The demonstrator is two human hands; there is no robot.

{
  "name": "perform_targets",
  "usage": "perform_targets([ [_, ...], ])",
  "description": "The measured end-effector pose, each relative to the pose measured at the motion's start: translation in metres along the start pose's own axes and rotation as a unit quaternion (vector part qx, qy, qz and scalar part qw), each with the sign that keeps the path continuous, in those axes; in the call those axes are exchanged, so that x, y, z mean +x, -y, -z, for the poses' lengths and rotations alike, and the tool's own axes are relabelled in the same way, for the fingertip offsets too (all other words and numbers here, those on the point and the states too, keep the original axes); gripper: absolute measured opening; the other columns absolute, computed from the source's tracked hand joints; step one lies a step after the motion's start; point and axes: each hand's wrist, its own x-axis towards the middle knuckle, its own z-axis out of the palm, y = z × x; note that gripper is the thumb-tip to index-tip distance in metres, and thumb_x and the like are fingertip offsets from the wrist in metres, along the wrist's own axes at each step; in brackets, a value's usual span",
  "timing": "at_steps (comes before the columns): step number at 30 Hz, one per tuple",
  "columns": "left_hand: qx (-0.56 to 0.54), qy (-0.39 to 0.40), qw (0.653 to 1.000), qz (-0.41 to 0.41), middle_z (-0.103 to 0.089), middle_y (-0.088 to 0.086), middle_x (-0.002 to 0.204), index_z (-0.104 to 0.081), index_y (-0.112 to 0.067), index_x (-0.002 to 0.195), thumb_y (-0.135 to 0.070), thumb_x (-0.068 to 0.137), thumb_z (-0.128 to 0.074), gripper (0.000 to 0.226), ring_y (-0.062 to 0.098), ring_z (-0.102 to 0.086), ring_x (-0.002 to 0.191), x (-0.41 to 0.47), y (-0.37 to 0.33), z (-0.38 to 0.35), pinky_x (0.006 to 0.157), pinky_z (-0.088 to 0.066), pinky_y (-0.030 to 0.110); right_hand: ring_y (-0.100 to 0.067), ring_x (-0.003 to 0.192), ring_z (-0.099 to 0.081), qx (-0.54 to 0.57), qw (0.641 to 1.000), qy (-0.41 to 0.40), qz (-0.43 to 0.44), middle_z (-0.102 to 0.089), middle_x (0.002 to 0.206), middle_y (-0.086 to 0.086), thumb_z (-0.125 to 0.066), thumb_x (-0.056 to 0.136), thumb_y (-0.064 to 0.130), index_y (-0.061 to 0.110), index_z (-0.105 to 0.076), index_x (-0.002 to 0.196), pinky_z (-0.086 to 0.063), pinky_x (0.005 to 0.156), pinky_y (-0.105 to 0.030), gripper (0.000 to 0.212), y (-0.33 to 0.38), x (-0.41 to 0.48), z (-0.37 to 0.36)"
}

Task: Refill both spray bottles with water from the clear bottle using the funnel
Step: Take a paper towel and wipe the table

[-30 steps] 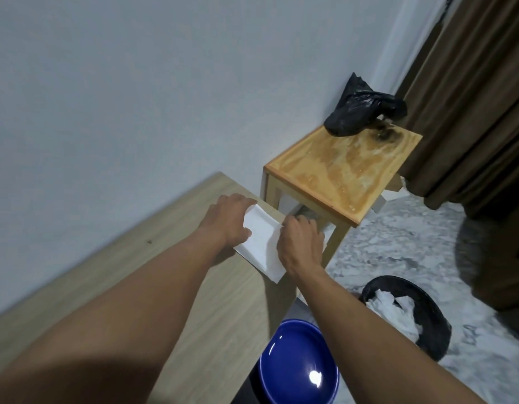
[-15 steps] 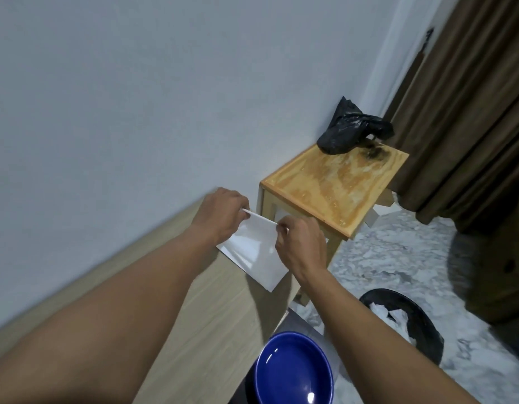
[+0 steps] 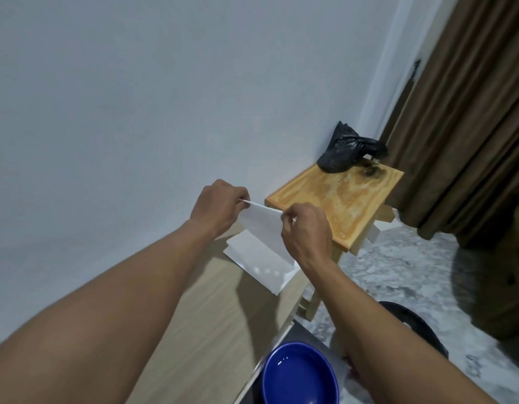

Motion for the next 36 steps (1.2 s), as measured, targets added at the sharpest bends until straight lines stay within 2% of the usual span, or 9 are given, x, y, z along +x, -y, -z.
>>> perform_targets([
  [3, -0.014, -0.004, 1.000, 0.014, -0.069, 0.000, 0.087, -0.072, -0.026, 0.097, -0.031, 0.097, -0.056, 0.016, 0.022, -0.059, 0.091, 0.000, -0.004, 0.011, 0.073, -0.039, 0.033, -0.022, 0.084, -0.058, 0.028, 1.000, -0.002, -0.006, -0.069, 0.092, 0.001, -0.054, 0.099, 0.018, 0.018, -0.068, 0.099, -0.052, 0.070, -0.040, 0.014, 0.005, 0.003, 0.010],
  [6, -0.037, -0.011, 0.999, 0.036, -0.068, 0.002, 0.087, -0.073, -0.025, 0.096, -0.029, 0.096, -0.058, 0.015, 0.024, -0.060, 0.087, 0.000, -0.009, 0.022, 0.072, -0.044, 0.034, -0.023, 0.082, -0.057, 0.018, 1.000, 0.003, 0.009, -0.067, 0.088, 0.001, -0.054, 0.096, 0.010, 0.016, -0.067, 0.095, -0.046, 0.066, -0.036, 0.015, 0.009, 0.008, 0.020],
  [11, -0.084, 0.017, 0.993, 0.085, -0.074, -0.004, 0.087, -0.077, -0.027, 0.092, -0.029, 0.091, -0.064, 0.013, 0.022, -0.066, 0.085, -0.002, -0.012, 0.034, 0.076, -0.054, 0.038, -0.023, 0.082, -0.061, 0.001, 1.000, 0.004, 0.018, -0.071, 0.085, 0.001, -0.060, 0.093, 0.007, 0.016, -0.075, 0.093, -0.054, 0.069, -0.041, 0.017, 0.011, 0.013, 0.026],
  [16, -0.095, 0.013, 0.990, 0.105, -0.076, -0.008, 0.091, -0.079, -0.027, 0.093, -0.029, 0.091, -0.066, 0.013, 0.019, -0.068, 0.089, -0.007, -0.016, 0.023, 0.080, -0.054, 0.034, -0.025, 0.089, -0.056, -0.009, 1.000, 0.011, 0.015, -0.069, 0.091, -0.001, -0.064, 0.094, 0.011, 0.016, -0.078, 0.093, -0.044, 0.067, -0.035, 0.015, 0.000, 0.012, 0.021],
  [22, -0.111, -0.013, 0.988, 0.105, -0.074, -0.006, 0.087, -0.076, -0.029, 0.095, -0.033, 0.095, -0.059, 0.018, 0.020, -0.065, 0.086, 0.001, -0.025, 0.023, 0.077, -0.053, 0.036, -0.025, 0.084, -0.057, 0.045, 0.999, -0.009, -0.008, -0.066, 0.087, -0.001, -0.053, 0.099, 0.014, 0.015, -0.065, 0.097, -0.051, 0.069, -0.042, 0.012, 0.000, 0.016, 0.024],
  [25, -0.127, -0.018, 0.986, 0.107, -0.075, -0.009, 0.088, -0.077, -0.029, 0.094, -0.031, 0.095, -0.059, 0.018, 0.017, -0.066, 0.088, 0.009, -0.026, 0.031, 0.079, -0.054, 0.036, -0.022, 0.083, -0.057, 0.064, 0.998, -0.026, 0.003, -0.068, 0.086, -0.001, -0.055, 0.098, 0.013, 0.013, -0.068, 0.097, -0.050, 0.067, -0.039, 0.013, 0.003, 0.023, 0.027],
  [28, -0.148, 0.001, 0.982, 0.117, -0.074, -0.013, 0.085, -0.078, -0.029, 0.089, -0.024, 0.091, -0.058, 0.020, 0.012, -0.068, 0.086, 0.014, -0.024, 0.041, 0.079, -0.055, 0.032, -0.020, 0.085, -0.060, 0.054, 0.999, 0.006, 0.008, -0.072, 0.088, 0.000, -0.058, 0.094, 0.011, 0.013, -0.075, 0.093, -0.050, 0.068, -0.034, 0.017, 0.005, 0.029, 0.029],
  [31, -0.143, 0.019, 0.981, 0.126, -0.073, -0.009, 0.080, -0.079, -0.027, 0.087, -0.025, 0.090, -0.064, 0.015, 0.014, -0.068, 0.081, 0.016, -0.021, 0.047, 0.078, -0.055, 0.032, -0.020, 0.080, -0.062, 0.069, 0.997, 0.024, -0.011, -0.070, 0.086, 0.002, -0.057, 0.095, 0.013, 0.015, -0.073, 0.094, -0.052, 0.066, -0.034, 0.016, 0.009, 0.032, 0.031],
  [36, -0.135, 0.027, 0.981, 0.140, -0.075, -0.008, 0.094, -0.079, -0.024, 0.093, -0.028, 0.090, -0.069, 0.011, 0.010, -0.063, 0.072, 0.013, -0.015, 0.053, 0.080, -0.054, 0.031, -0.021, 0.085, -0.062, 0.049, 0.998, 0.026, 0.004, -0.070, 0.092, 0.001, -0.055, 0.095, 0.012, 0.015, -0.074, 0.093, -0.048, 0.066, -0.032, 0.019, 0.017, 0.034, 0.033],
])
